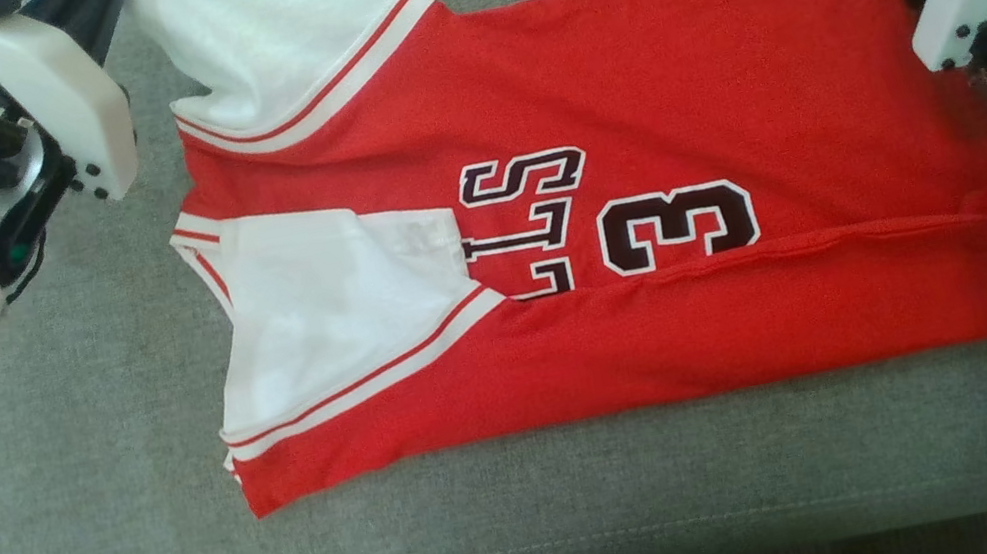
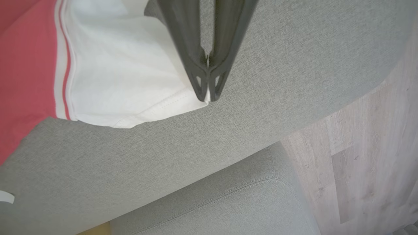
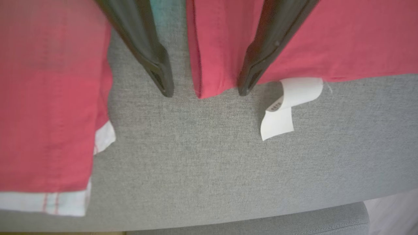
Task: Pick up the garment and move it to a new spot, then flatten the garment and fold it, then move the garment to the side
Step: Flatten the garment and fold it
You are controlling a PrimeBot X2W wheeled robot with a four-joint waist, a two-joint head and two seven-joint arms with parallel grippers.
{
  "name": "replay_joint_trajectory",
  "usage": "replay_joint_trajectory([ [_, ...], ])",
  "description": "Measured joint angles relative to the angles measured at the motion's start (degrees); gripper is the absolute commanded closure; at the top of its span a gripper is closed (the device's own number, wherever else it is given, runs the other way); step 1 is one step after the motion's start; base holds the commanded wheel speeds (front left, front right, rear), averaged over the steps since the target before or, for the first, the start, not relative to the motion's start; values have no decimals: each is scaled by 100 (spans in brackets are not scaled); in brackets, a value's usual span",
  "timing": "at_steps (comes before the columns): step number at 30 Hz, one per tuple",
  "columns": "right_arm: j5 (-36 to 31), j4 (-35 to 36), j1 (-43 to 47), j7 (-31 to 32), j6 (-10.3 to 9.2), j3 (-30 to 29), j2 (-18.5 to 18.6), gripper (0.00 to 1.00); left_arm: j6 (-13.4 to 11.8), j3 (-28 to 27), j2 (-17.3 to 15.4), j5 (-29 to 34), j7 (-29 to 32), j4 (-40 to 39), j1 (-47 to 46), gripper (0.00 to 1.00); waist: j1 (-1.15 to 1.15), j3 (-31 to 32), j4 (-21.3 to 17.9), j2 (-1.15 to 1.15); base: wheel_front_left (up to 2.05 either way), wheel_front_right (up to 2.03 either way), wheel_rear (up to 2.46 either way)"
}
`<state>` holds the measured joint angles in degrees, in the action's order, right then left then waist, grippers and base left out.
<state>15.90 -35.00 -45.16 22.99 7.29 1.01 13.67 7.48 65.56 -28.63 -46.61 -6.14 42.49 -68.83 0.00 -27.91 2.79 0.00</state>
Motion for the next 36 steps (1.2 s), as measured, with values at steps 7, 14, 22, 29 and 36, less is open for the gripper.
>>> replay_joint_trajectory([
  [7,296,-62,-136,75,0,207,202,100,-23,2,-2,-1,-1,27,-5,100,0,-58,-7,0,0,0,0],
  [14,308,-120,-403,-216,0,198,254,100,-100,-38,1,0,-192,164,-148,100,0,-169,-26,0,0,0,0],
  [22,194,-275,-1092,-659,0,96,264,100,-229,-182,46,68,-552,447,-550,100,1,-371,-40,0,0,0,0],
  [29,30,-485,-1696,-1251,0,10,164,100,-304,-405,186,123,-755,831,-1050,100,1,-587,-69,0,0,0,0],
  [36,-215,-740,-2169,-2013,0,-155,38,100,-498,-759,337,265,-816,994,-1356,100,1,-716,-115,0,0,0,0],
])
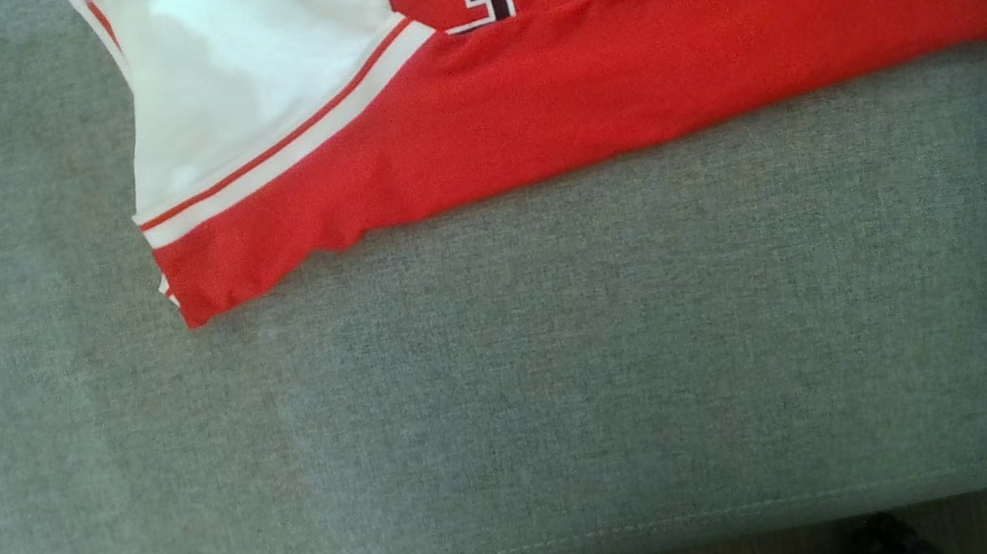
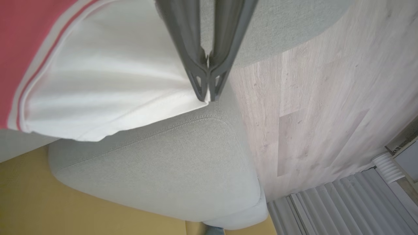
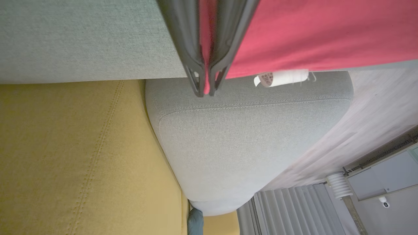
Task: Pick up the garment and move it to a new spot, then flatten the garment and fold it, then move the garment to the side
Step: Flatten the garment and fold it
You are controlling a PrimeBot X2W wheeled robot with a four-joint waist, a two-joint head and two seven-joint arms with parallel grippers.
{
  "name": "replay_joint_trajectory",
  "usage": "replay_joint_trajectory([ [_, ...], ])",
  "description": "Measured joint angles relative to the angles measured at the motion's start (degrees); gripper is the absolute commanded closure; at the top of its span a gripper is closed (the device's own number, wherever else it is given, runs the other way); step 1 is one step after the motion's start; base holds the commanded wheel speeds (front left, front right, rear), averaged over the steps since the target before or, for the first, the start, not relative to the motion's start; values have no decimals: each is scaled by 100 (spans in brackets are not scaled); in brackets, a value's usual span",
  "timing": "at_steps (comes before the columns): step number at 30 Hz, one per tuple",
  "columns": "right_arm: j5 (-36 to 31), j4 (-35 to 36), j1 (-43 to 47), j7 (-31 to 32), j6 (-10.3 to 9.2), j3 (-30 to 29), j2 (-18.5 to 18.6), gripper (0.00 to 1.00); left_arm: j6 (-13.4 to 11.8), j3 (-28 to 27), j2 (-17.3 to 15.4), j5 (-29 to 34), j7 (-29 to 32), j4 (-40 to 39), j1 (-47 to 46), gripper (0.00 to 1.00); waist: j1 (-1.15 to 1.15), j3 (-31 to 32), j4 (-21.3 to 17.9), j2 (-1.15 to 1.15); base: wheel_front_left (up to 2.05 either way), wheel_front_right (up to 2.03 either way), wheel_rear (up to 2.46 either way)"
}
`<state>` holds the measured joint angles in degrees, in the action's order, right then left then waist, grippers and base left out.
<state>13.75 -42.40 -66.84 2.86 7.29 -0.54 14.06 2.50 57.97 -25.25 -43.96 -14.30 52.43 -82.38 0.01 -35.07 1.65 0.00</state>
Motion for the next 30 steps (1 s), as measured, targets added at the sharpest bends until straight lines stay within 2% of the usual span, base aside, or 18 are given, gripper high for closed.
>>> replay_joint_trajectory([
  [7,-9,-254,-8,-339,0,25,-55,100,-47,-409,11,415,-11,-301,100,100,-1,49,-4,0,0,0,0],
  [14,237,-301,157,-439,0,180,29,100,76,-528,15,743,-40,-492,616,100,-1,241,37,0,0,0,0],
  [22,686,-205,856,-400,0,400,186,100,112,-722,-29,1111,-41,-931,1283,100,-1,671,95,0,0,0,0],
  [30,995,-21,1579,-89,0,456,522,100,156,-861,-175,1324,-41,-1495,2204,100,-1,1137,225,1,0,0,0],
])
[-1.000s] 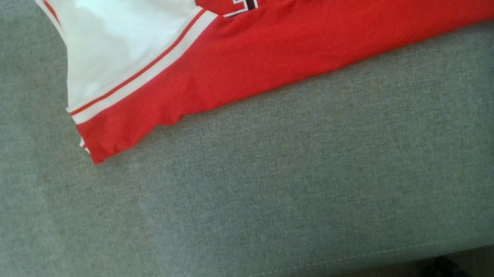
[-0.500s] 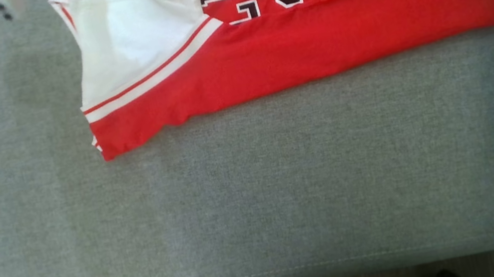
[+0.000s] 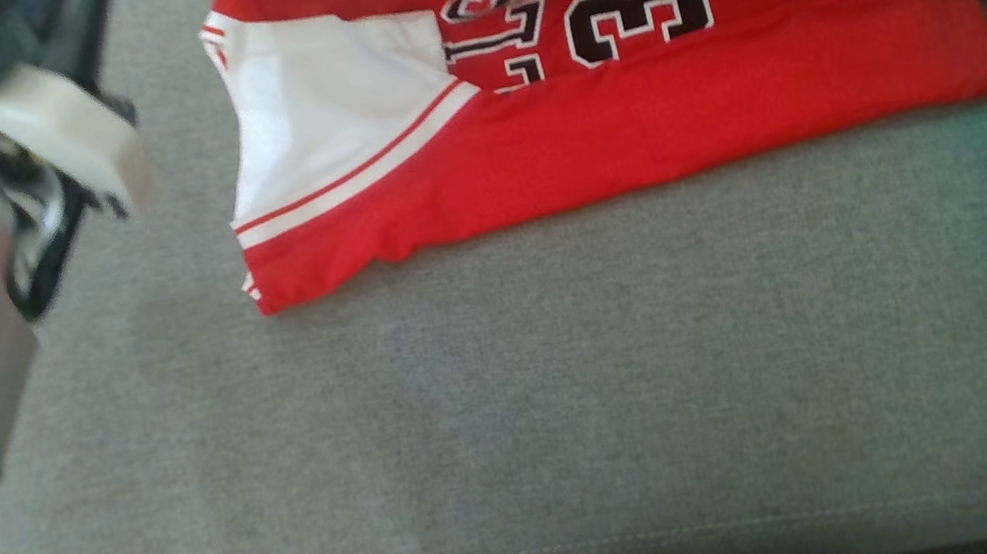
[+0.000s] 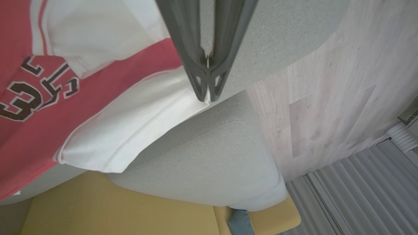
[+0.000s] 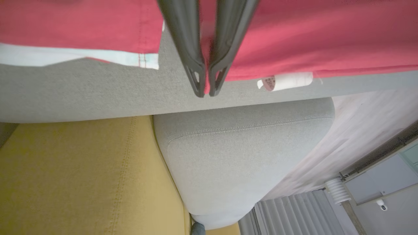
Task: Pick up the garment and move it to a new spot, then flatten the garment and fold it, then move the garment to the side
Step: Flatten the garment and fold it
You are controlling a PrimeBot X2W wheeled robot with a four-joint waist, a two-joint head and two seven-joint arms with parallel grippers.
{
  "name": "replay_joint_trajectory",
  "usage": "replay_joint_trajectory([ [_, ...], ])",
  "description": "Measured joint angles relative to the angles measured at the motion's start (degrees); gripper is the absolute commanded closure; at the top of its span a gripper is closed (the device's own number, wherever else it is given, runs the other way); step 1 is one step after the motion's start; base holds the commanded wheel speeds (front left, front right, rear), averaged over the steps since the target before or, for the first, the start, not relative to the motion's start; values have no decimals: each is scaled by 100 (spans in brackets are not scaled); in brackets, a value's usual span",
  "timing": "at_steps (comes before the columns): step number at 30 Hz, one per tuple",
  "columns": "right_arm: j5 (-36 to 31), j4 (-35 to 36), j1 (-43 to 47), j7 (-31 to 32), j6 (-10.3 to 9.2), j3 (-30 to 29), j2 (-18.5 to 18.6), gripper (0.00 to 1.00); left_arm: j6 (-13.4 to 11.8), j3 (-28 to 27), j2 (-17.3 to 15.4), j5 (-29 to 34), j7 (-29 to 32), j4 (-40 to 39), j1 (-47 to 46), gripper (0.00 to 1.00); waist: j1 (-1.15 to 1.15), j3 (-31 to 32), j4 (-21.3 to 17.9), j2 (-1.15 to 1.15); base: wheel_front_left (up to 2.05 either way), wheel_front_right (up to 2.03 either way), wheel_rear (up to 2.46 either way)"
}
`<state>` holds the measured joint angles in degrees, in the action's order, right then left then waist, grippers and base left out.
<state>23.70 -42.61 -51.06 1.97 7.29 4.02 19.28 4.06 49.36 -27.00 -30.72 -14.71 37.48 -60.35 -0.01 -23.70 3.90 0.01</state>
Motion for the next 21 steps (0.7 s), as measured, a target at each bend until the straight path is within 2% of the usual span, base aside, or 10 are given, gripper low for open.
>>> replay_joint_trajectory([
  [7,10,99,635,302,0,-9,277,100,1,54,-108,113,0,-421,682,100,0,325,161,0,0,0,0],
  [21,49,480,1376,1157,0,25,521,100,-4,375,-299,137,77,-816,1424,100,0,627,273,0,0,0,0],
])
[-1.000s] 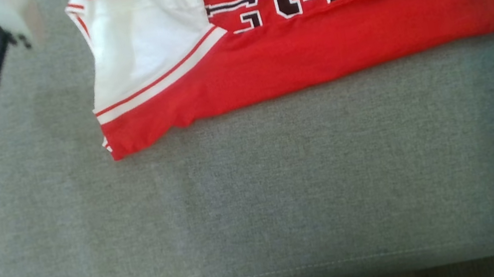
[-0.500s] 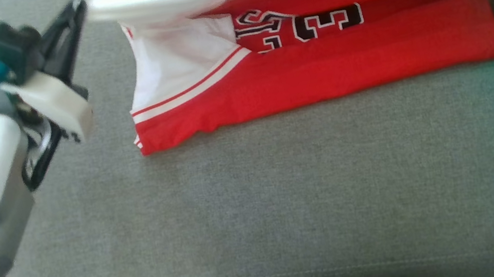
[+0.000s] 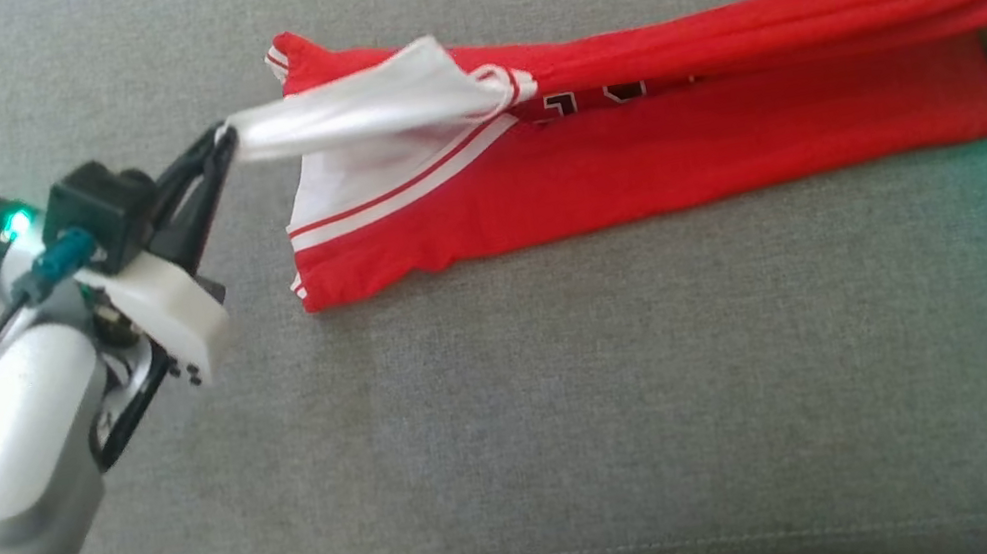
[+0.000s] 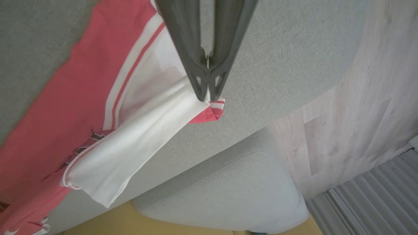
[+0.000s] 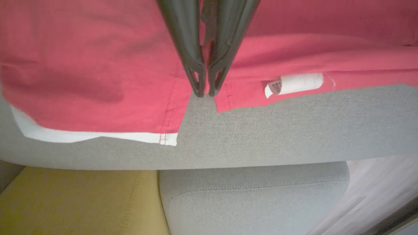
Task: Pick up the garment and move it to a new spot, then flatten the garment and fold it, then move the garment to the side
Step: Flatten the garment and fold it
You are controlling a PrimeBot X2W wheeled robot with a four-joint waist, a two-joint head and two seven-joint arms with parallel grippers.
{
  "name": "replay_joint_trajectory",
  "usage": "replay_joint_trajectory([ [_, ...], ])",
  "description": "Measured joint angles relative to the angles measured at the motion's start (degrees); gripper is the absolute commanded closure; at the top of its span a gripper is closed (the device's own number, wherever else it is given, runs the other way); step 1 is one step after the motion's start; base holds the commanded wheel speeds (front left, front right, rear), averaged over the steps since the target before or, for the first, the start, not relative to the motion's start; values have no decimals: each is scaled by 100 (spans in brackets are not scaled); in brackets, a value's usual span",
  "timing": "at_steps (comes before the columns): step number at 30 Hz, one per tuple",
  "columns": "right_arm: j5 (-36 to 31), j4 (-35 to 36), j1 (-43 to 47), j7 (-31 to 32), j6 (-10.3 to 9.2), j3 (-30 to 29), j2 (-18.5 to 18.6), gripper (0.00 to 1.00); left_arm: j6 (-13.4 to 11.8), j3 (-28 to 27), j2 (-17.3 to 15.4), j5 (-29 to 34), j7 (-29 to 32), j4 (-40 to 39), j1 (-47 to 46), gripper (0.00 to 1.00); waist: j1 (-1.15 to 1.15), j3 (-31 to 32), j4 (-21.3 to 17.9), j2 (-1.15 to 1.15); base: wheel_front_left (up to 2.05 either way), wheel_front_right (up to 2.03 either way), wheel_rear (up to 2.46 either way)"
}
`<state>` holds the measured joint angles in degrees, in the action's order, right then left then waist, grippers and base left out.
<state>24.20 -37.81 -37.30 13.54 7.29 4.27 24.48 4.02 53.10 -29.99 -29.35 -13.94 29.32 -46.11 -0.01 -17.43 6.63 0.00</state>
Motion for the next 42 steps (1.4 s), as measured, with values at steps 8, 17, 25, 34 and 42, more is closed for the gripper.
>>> replay_joint_trajectory([
  [8,-56,178,244,396,0,227,136,100,0,220,-23,-4,175,-27,252,100,0,10,-17,0,0,0,0],
  [17,56,460,492,983,0,297,318,0,-68,350,89,-5,222,381,327,0,0,54,-113,0,0,0,0],
  [25,412,1038,543,670,0,-247,112,0,-441,-166,309,-381,14,435,470,0,0,144,-177,0,0,0,0],
  [34,498,1756,754,-486,0,-504,-847,0,-1171,-2241,880,-603,-37,-951,912,0,0,248,-138,0,0,0,0],
  [42,-237,2053,1285,-1579,0,-459,-1394,0,-1006,-3986,2025,90,-77,-2036,2471,0,0,343,-76,0,0,0,0],
])
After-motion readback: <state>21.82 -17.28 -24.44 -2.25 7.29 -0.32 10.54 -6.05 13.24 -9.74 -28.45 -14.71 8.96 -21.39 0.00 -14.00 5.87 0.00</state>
